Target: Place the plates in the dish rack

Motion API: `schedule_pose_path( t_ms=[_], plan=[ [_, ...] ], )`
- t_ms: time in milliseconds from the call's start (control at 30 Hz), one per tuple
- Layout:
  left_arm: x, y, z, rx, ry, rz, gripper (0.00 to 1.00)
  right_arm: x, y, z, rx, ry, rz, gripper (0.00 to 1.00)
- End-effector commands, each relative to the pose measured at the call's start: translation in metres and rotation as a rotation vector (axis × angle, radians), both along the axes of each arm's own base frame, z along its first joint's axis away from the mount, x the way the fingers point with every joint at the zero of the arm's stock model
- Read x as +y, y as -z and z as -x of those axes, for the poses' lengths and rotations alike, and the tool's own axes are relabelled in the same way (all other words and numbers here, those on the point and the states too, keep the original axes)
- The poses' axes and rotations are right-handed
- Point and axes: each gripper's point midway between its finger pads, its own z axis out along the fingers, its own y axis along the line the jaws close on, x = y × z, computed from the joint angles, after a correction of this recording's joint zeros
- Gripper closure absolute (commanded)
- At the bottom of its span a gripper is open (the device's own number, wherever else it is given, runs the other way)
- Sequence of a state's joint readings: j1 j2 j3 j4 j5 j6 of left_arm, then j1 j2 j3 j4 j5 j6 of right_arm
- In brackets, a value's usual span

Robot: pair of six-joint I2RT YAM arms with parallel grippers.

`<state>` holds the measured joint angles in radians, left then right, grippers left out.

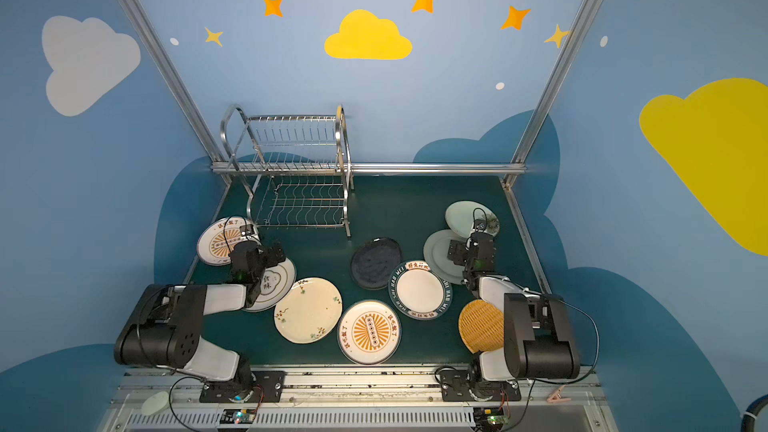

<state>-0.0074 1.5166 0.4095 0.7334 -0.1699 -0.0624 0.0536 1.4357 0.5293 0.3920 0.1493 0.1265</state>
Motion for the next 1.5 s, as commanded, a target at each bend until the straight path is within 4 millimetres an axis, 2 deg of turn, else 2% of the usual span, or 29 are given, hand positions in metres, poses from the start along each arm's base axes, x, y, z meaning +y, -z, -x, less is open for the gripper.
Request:
schedule_pose_path(
  t_ms=[0, 1467],
  plan=[
    [0.0002, -0.0049, -0.0039, -0.008, 0.007, -0.004, 0.0, -0.0014, -0.0028, -0.0041, -0.002, 0.004, 0.006, 0.04],
    [0.0015, -0.0039, -0.0036, -0.01, 0.018, 0.026, 0.0, -0.002, -0.0021, -0.003, -0.004, -0.005, -0.014, 0.04]
  ],
)
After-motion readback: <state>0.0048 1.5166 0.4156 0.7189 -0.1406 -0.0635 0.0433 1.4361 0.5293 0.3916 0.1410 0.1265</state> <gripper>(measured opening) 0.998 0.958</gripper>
